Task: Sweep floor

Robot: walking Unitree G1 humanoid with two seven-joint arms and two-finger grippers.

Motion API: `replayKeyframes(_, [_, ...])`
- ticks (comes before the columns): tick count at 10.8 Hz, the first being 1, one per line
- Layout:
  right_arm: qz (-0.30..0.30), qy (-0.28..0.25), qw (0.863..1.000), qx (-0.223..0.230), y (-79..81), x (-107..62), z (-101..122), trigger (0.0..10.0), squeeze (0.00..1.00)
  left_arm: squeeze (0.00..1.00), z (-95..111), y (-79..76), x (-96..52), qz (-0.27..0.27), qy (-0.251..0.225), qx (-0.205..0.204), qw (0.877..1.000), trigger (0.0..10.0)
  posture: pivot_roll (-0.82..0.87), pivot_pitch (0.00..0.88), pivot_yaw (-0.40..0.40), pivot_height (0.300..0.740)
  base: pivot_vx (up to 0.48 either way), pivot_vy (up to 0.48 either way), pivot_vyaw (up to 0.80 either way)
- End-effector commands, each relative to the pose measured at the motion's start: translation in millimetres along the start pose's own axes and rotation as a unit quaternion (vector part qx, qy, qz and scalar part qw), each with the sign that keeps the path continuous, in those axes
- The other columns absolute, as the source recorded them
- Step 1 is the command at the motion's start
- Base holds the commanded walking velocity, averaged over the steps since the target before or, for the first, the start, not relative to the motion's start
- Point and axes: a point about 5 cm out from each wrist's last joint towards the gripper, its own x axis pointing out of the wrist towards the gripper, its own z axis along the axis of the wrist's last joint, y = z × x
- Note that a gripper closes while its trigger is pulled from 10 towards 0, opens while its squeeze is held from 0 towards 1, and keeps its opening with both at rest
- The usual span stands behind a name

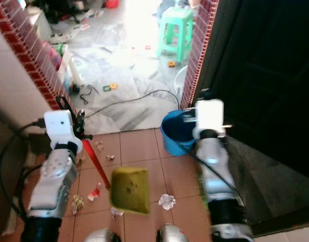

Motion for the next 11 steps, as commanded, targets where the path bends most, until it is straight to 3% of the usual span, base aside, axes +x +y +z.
replayKeyframes(1, [-0.005, -0.021, 1.000, 0.009, -1.6, 5.1, 8.0, 10.0, 0.00, 0.00, 12.1, 4.7, 6.4, 0.022, -0.033, 0.012, 0.999, 10.0, -0.07, 0.032, 0.024, 0.740, 0.000, 0.000, 0.00])
replayKeyframes(4, [-0.010, -0.021, 1.000, 0.012, -3.9, 9.4, 8.6, 10.0, 0.00, 0.00, -4.9, -11.3, 12.8, 0.021, -0.031, 0.041, 0.998, 10.0, -0.08, 0.041, 0.019, 0.740, 0.000, 0.000, 0.00])
replayKeyframes(7, [-0.005, -0.023, 1.000, 0.015, -0.5, 13.7, 11.5, 10.0, 0.00, 0.00, -20.7, -39.0, 28.5, -0.013, -0.008, 0.014, 1.000, 10.0, -0.10, 0.051, 0.006, 0.740, 0.000, 0.000, 0.00])
replayKeyframes(11, [-0.014, -0.015, 1.000, 0.008, -3.6, 19.0, 12.1, 10.0, 0.00, 0.00, -42.3, -54.1, 33.7, -0.033, 0.036, 0.019, 0.999, 10.0, -0.12, 0.063, 0.004, 0.740, 0.000, 0.000, 0.00])
